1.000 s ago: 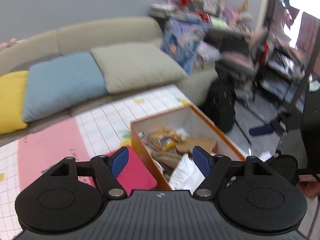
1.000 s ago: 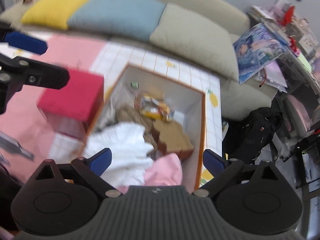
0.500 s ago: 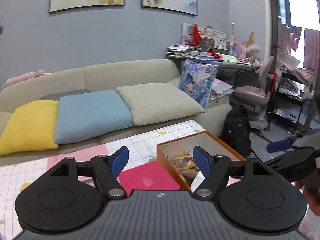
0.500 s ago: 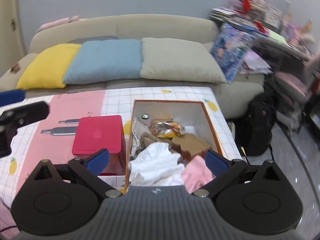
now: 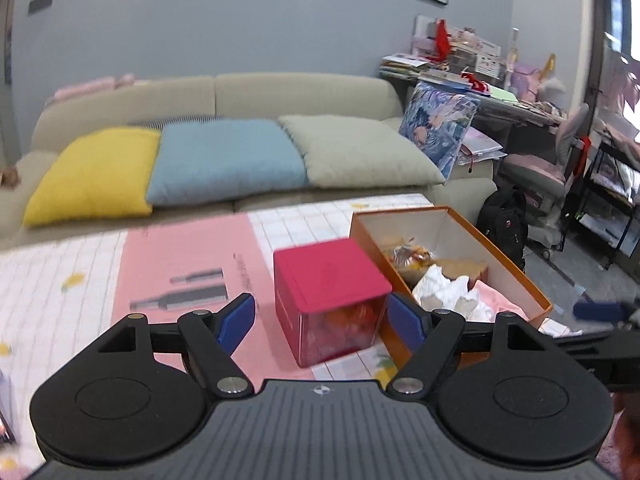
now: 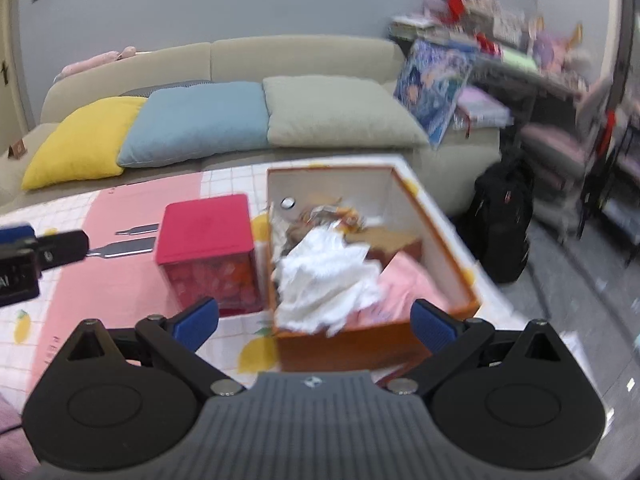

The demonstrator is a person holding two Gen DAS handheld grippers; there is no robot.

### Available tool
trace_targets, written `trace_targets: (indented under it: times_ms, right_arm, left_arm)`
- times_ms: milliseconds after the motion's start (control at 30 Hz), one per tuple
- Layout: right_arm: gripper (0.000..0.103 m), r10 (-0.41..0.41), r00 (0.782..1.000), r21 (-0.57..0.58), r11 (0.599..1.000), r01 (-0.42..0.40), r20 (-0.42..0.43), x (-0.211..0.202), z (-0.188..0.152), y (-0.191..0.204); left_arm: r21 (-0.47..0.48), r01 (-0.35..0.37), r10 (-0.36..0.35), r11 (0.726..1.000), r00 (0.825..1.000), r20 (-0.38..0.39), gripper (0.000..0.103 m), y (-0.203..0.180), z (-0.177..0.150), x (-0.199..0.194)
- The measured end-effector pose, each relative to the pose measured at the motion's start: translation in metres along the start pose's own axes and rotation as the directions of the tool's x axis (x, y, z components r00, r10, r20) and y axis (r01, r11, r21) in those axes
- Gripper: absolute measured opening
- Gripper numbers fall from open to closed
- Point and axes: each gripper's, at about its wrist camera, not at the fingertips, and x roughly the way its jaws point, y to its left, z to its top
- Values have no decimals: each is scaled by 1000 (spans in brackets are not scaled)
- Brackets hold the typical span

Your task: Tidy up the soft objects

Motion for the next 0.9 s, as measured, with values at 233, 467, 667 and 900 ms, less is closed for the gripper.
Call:
trace_targets:
  times_ms: [233,467,667,900]
  right_arm:
    - [100,25,998,-34,999,-27,-49,12,-16,19]
    - [100,10,995,-26,1000,-12,-95,21,-24,22]
    - [100,-10,996,-4,1000,9,-89,18,-25,19]
    - [100,-13,997,-12,1000,12,-79,17,-24,21]
  left_arm:
    - [-53,-49,43,997,993,-106,89,13,-14,14]
    - [-11,-55,52,998,977,-206,89,10,-30,26]
    - [-2,-47,46,999,980,-195,89,6,-29,25]
    - [-7,-42,40,999,981,-188,89,6,-27,24]
